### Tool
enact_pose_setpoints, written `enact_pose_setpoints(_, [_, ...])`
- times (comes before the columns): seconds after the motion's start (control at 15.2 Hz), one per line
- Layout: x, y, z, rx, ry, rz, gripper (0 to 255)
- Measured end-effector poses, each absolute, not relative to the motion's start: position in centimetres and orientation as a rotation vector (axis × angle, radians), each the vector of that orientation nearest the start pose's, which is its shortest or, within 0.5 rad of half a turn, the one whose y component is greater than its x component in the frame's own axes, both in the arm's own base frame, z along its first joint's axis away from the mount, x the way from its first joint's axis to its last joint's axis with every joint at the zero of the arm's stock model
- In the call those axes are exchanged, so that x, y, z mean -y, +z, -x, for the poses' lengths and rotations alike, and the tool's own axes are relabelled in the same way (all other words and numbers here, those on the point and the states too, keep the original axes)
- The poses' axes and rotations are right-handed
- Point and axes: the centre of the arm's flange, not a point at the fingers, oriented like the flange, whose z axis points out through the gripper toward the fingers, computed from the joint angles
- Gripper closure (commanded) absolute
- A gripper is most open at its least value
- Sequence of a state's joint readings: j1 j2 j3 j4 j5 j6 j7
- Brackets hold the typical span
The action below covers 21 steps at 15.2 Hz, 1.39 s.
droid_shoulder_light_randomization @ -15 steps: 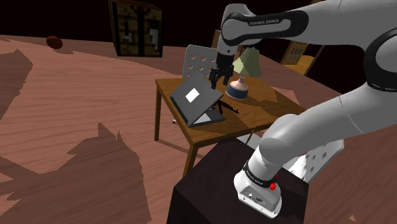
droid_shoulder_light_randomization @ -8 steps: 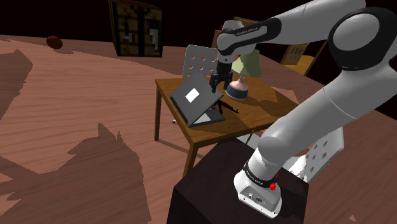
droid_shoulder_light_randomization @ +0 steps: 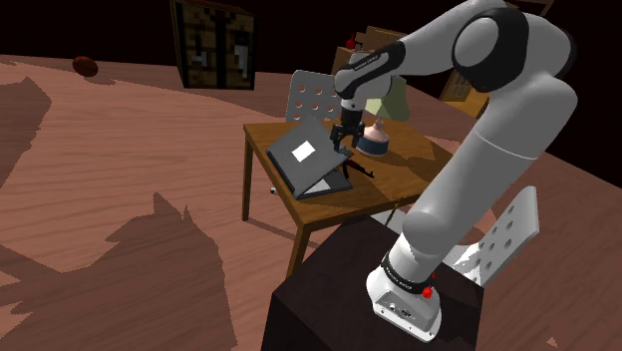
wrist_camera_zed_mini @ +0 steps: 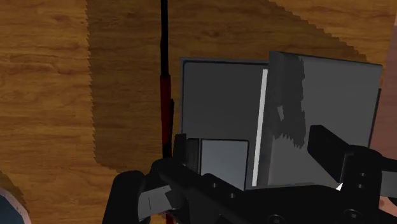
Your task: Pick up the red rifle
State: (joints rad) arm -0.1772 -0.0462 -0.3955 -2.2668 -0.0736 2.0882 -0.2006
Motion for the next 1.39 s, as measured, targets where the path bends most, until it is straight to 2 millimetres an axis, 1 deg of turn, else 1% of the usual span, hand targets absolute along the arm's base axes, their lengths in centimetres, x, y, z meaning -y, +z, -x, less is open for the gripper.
enact_pose_setpoints(0.2, [30.7,34.0,-41.6,-0.568,0.238,3.064,0])
enact_pose_setpoints(0.33, [33.0,32.2,-42.5,-0.604,0.248,3.054,0])
enact_pose_setpoints(0.4, [33.7,31.2,-42.3,-0.622,0.255,3.047,0])
enact_pose_setpoints(0.46, [34.5,30.6,-42.5,-0.634,0.259,3.043,0])
enact_pose_setpoints(0.66, [35.3,29.1,-42.5,-0.646,0.261,3.040,0])
enact_pose_setpoints(0.99, [35.4,26.5,-42.6,-0.647,0.262,3.040,0])
enact_pose_setpoints(1.06, [35.4,26.3,-42.6,-0.647,0.262,3.040,255])
enact_pose_setpoints(1.39, [35.4,26.1,-42.6,-0.647,0.261,3.040,255])
